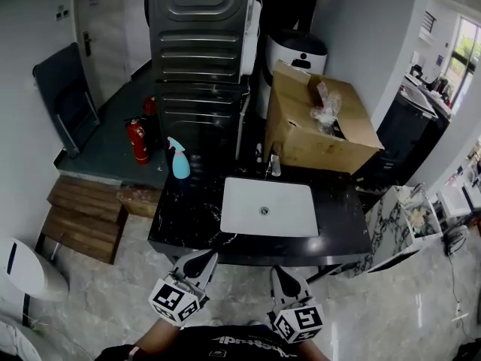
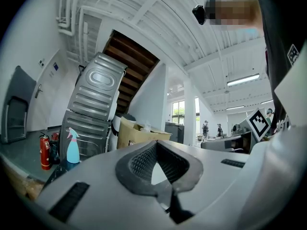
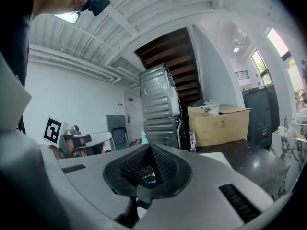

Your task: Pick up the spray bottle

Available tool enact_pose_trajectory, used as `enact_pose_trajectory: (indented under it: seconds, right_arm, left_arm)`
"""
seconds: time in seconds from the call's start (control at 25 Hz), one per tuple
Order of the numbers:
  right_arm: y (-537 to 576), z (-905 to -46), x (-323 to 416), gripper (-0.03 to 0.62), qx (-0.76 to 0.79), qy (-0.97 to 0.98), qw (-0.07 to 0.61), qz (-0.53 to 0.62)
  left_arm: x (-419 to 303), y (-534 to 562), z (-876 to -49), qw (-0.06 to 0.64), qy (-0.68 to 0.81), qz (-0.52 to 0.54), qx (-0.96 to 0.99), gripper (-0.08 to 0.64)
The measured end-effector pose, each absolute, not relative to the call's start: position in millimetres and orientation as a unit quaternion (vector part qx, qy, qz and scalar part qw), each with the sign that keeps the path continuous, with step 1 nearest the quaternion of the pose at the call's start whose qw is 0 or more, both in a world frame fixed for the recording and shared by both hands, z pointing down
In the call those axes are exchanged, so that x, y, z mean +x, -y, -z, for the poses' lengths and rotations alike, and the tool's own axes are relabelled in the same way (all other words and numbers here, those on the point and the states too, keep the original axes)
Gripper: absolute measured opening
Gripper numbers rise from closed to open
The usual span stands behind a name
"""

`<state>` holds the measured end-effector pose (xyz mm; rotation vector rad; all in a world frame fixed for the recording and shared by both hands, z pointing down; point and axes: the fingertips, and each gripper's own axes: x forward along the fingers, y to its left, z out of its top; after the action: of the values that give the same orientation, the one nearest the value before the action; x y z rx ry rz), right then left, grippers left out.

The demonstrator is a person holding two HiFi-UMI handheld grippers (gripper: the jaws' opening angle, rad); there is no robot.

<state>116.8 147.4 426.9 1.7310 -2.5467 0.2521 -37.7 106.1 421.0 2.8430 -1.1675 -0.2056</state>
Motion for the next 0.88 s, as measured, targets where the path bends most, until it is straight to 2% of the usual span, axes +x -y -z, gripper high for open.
enact_pose_trajectory:
  seconds: [0.4, 0.88]
  right_arm:
    - [-144.6, -447.6, 97.3, 0.037, 0.569, 0.816, 0.044, -0.091]
    - [-49.3, -452.2, 112.2, 0.037, 0.529, 0.843, 0.027, -0.090]
  left_arm:
    - [-63.9, -94.3, -437.1, 0.038, 0.380, 0.066, 0.922, 0.015]
    - [-30.8, -17.8, -441.1, 0.043, 0.395, 0.064, 0.916, 0.015]
